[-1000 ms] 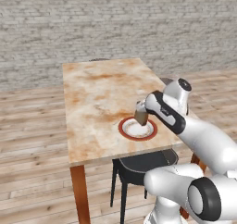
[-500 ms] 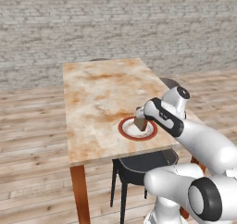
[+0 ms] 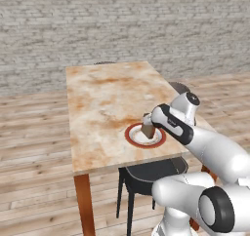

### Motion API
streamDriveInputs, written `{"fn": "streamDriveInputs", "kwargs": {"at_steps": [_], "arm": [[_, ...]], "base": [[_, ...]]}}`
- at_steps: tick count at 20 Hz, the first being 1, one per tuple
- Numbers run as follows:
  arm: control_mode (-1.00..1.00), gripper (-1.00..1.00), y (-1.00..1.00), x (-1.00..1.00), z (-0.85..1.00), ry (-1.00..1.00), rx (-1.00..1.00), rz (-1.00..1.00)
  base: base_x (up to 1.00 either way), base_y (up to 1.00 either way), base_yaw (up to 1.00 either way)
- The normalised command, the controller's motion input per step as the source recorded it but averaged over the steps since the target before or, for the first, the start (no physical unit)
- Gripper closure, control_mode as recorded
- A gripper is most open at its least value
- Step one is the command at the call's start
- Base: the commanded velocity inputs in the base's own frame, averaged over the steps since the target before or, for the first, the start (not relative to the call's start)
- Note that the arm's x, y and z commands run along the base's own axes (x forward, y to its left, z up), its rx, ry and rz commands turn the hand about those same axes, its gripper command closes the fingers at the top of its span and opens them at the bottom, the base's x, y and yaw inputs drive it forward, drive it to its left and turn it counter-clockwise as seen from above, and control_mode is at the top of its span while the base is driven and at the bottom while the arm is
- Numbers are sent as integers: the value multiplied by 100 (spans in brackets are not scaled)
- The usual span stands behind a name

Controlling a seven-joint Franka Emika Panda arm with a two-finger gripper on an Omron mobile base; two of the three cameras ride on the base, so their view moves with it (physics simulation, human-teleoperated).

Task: Start the toaster. Once the lever pops up, take the bread to the plate on the dining counter.

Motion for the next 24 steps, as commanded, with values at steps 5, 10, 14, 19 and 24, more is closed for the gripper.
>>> {"fn": "streamDriveInputs", "kwargs": {"at_steps": [5,10,14,19,24], "arm": [[-100,100,2,0,-10,0,0,0],[-100,100,5,2,-15,0,0,0],[-100,100,6,14,-17,0,0,0],[-100,100,9,11,-22,0,0,0],[-100,100,2,20,-8,0,0,0]], "base": [[0,0,0],[0,0,0],[0,0,0],[0,0,0],[0,0,0]]}}
